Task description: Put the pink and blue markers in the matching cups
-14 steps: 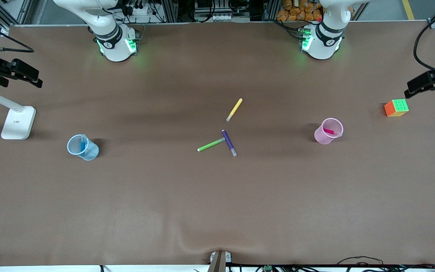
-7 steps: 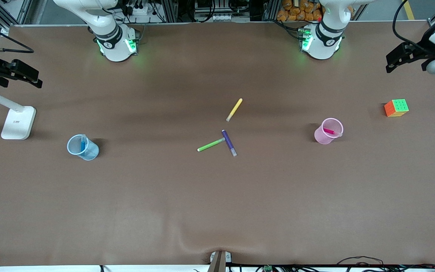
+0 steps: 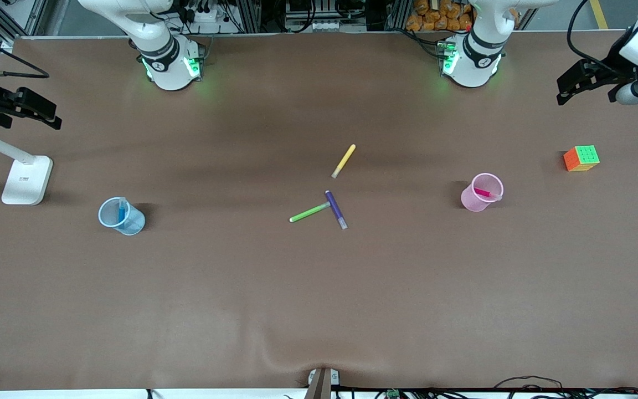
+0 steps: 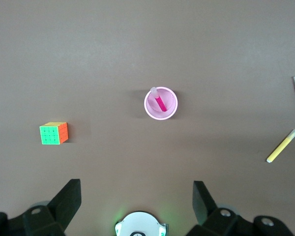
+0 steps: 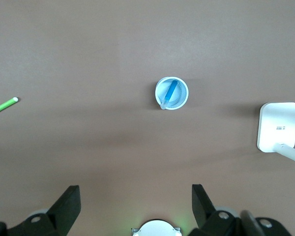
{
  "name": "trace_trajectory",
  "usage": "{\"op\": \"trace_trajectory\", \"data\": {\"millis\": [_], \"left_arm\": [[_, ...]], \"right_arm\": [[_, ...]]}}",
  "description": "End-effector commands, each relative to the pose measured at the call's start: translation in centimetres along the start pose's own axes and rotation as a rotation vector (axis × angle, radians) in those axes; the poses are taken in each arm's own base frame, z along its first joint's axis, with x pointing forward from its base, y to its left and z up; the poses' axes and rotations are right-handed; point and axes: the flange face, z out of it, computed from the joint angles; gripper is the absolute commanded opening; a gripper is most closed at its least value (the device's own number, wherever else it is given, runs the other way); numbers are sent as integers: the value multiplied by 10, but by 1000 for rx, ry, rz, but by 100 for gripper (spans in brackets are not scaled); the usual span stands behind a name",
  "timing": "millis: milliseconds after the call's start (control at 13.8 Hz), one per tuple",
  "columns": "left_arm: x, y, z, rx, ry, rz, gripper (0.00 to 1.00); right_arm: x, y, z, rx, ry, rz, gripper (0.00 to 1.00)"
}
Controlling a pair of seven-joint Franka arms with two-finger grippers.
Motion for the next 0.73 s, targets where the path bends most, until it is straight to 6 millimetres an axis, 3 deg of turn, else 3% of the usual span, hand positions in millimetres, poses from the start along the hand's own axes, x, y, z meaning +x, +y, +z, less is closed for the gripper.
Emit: {"op": "trace_trajectory", "data": {"millis": [0,653], "left_arm": [[-1,-3,-8,-17,21,-28,100],[2,2,-19,-17,18,-19,100]], "right_arm": [[-1,2,0,-8,-5,8,100],[0,3,1,-7,-6,9,100]]}}
